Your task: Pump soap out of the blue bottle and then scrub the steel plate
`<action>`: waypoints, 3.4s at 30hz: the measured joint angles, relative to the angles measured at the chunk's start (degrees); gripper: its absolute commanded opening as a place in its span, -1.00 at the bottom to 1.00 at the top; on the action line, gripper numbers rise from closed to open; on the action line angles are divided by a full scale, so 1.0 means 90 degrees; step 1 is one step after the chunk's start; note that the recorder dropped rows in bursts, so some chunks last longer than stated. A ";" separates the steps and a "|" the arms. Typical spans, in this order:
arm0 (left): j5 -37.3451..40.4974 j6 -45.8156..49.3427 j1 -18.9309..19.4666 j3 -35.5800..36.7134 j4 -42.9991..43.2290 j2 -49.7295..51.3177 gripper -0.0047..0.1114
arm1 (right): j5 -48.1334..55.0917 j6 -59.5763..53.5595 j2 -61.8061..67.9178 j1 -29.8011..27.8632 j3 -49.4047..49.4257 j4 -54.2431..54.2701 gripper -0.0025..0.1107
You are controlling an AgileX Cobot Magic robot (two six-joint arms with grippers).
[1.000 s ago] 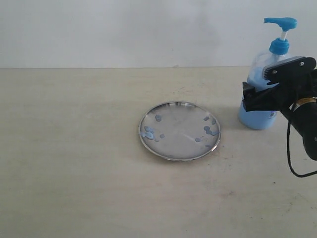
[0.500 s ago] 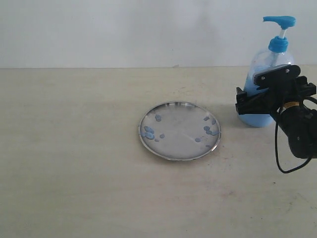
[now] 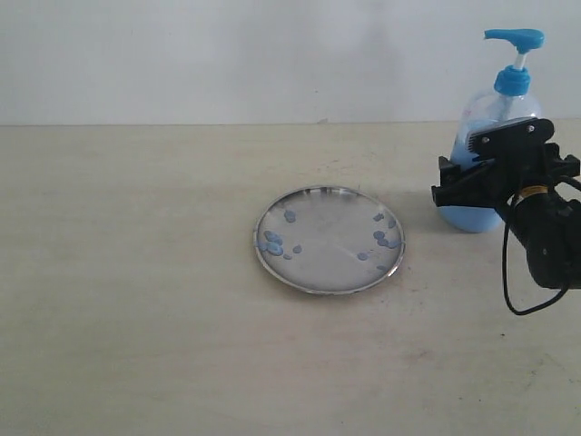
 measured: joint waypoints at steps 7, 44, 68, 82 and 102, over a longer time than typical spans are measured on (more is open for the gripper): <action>0.0000 0.0000 0.0000 0.0000 0.0000 0.0000 -0.84 | 0.0004 0.0065 0.0000 0.0000 0.0000 0.0011 -0.96; -0.0861 0.0000 0.0000 0.0000 -0.2672 0.0000 -0.84 | 0.1298 0.0191 -0.0904 -0.0015 0.0674 -0.2441 -0.96; -0.0022 0.7149 -0.0311 -0.3890 -0.6934 0.6236 -0.84 | 0.1273 0.0072 -0.0915 -0.0015 0.0674 -0.2526 -0.96; 0.3505 1.2894 -0.1541 -0.5992 -1.0983 1.0264 -0.84 | 0.1321 0.0072 -0.0929 -0.0015 0.0674 -0.2526 -0.96; 0.2875 1.3798 -0.3353 -0.8934 -1.1038 1.1930 -0.84 | 0.1417 0.0102 -0.0966 -0.0015 0.0674 -0.2856 -0.96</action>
